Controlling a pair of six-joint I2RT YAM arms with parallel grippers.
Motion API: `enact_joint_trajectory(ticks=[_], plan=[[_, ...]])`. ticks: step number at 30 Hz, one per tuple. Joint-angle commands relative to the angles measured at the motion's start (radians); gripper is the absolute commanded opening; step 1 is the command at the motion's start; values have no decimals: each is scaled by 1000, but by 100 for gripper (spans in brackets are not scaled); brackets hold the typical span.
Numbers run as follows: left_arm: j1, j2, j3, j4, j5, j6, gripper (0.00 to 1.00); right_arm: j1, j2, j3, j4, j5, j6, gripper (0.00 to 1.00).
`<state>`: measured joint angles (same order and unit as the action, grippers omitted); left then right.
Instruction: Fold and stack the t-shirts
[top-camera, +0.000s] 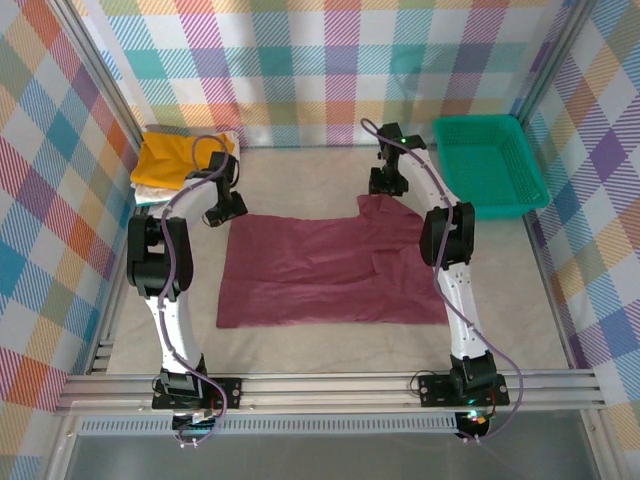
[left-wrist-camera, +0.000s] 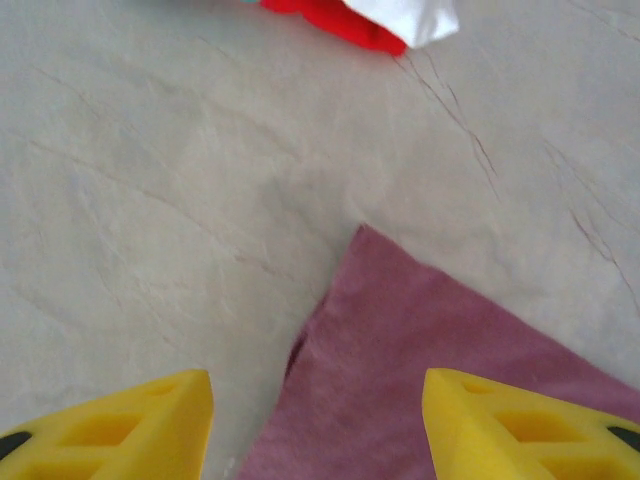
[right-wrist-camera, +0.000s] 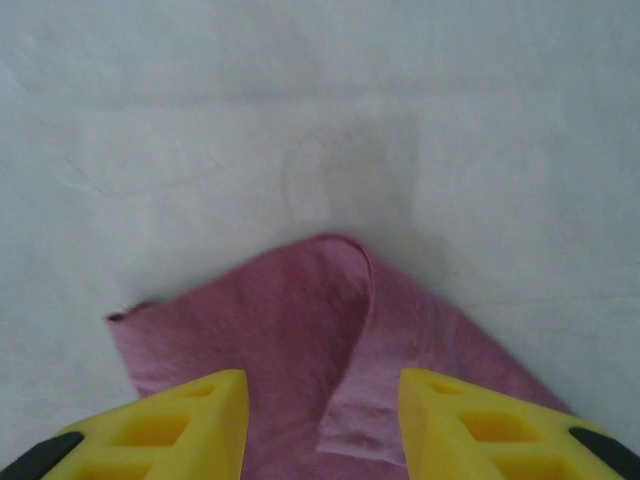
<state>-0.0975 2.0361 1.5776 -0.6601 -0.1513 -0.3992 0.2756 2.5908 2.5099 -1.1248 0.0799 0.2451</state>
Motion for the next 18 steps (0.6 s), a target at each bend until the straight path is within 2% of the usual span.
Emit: enact_joint_trajectory(ticks=[1,7,13,18], plan=[[6,18,41,-36,6,32,58,9,15,25,-72,12,-11,42],[6,22,24,-26,8,33,58,12,29,-27,-50,41,-4,36],[6,21,24,-22,12,30,59,12,66,-7,-42,67,3,30],[5,20,29,-21,23,27,59,12,87,22,-43,77,15,14]])
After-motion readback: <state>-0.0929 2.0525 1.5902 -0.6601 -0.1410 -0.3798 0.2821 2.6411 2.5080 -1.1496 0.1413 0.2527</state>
